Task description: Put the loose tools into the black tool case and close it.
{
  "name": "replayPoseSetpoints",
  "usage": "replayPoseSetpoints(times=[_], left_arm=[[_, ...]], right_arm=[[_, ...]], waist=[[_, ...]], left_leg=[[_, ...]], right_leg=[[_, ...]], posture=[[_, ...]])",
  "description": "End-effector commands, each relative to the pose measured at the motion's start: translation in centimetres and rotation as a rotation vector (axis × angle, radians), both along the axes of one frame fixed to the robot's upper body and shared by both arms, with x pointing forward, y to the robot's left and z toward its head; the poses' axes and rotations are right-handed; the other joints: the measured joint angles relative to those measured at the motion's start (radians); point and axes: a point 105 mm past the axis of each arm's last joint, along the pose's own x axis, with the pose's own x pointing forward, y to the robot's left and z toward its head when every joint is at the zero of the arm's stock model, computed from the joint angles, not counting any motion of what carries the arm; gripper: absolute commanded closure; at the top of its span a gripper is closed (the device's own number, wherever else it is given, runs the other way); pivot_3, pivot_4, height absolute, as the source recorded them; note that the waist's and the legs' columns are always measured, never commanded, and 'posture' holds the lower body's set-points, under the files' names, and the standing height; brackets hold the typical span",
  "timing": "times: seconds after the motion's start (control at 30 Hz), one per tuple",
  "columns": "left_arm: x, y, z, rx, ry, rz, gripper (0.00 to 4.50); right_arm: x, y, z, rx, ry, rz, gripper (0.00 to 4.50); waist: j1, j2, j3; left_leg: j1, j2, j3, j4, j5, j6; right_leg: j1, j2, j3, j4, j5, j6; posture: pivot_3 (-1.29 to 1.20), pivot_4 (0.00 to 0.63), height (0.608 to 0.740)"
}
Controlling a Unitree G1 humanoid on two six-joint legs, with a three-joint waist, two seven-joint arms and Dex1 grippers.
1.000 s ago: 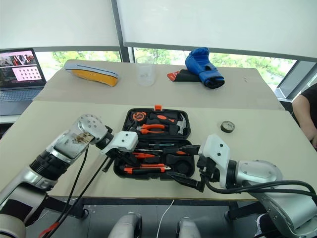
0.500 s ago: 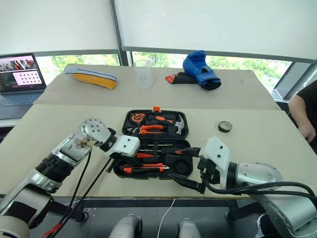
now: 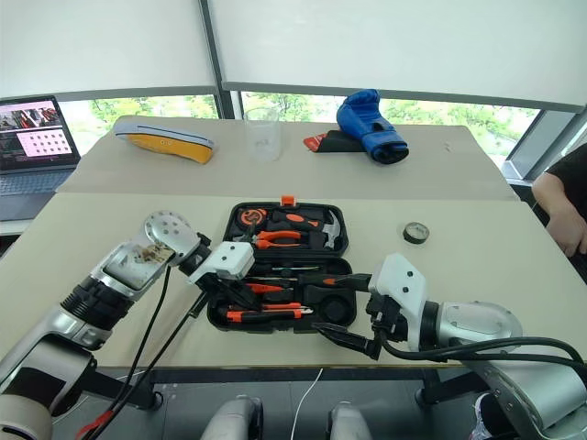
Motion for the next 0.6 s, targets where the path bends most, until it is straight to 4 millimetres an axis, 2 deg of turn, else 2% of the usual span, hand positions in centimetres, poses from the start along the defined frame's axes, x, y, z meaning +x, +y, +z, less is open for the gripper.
replayPoseSetpoints(times=[0.03, 0.23, 0.33, 0.43, 0.6], left_arm=[[0.4, -0.1, -1.7, 0.061, -0.087, -0.029, 4.47], [0.4, 0.8, -3.2, 0.134, -0.141, -0.094, 4.47], [0.8, 0.7, -2.9, 0.117, -0.146, -0.072, 4.47], [1.2, 0.3, -1.4, 0.046, -0.100, -0.013, 4.47], [0.6, 0.7, 2.2, -0.097, 0.014, 0.055, 4.47]], right_arm=[[-0.3, 0.0, 1.1, -0.002, -0.057, 0.010, 0.00], [-0.4, 0.1, 1.0, -0.001, -0.055, 0.006, 0.00], [-0.4, 0.0, 1.0, -0.001, -0.055, 0.002, 0.00], [-0.4, -0.1, 1.0, 0.001, -0.056, -0.008, 0.00], [-0.5, -0.8, 0.9, -0.007, -0.051, -0.032, 0.00]], waist=[[0.005, 0.000, 0.000], [0.003, 0.001, 0.000], [0.003, 0.001, -0.001], [0.003, 0.001, -0.001], [-0.002, 0.000, 0.000]], left_leg=[[0.000, 0.000, 0.000, 0.000, 0.000, 0.000], [0.002, 0.000, 0.000, 0.000, 0.000, 0.000], [0.003, 0.000, 0.000, 0.000, 0.000, 0.000], [0.004, 0.000, 0.000, 0.000, -0.005, -0.008], [0.002, 0.000, -0.001, 0.000, -0.005, -0.008]], right_leg=[[0.001, 0.000, 0.000, 0.000, 0.000, 0.000], [0.002, 0.000, 0.000, -0.001, 0.000, 0.000], [0.003, 0.000, 0.000, -0.001, 0.000, 0.000], [0.003, 0.000, 0.000, 0.000, 0.000, 0.000], [0.002, 0.000, 0.000, 0.000, 0.000, 0.000]], posture=[[0.00, 0.150, 0.740], [0.00, 0.150, 0.740], [0.00, 0.150, 0.740], [0.00, 0.150, 0.740], [0.00, 0.150, 0.740]])
